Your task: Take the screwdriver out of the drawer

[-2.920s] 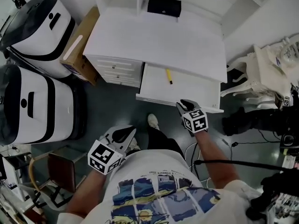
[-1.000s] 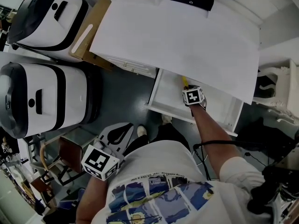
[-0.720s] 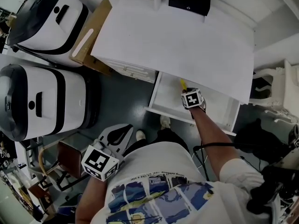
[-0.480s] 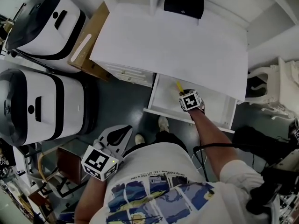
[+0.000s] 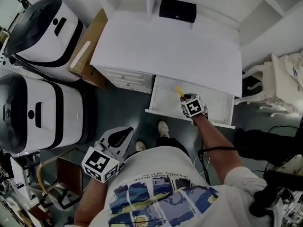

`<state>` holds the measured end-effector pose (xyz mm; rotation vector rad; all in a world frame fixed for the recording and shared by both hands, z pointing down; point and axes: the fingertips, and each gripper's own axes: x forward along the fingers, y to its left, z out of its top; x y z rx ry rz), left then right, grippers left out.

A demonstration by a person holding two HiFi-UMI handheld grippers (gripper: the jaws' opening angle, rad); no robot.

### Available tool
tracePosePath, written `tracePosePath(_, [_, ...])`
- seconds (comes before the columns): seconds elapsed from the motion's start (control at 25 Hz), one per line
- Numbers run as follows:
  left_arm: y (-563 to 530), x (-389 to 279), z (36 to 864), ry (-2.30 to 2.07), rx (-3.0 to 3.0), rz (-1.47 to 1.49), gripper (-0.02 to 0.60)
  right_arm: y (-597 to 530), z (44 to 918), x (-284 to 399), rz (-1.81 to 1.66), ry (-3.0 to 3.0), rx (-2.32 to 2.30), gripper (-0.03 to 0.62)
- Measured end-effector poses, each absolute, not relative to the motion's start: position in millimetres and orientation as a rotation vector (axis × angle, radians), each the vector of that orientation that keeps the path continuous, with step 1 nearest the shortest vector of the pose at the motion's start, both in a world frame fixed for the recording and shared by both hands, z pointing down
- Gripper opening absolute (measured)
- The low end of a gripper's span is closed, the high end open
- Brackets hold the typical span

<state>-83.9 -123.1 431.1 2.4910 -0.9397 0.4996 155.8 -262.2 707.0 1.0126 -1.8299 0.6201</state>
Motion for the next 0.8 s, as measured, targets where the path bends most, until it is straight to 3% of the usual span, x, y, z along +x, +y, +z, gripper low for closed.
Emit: tracePosePath(0.8, [-57,-100,424,-0.837,2.598,0.416,0.014,-184,568,120,0.537,-2.018,1.139,0.092])
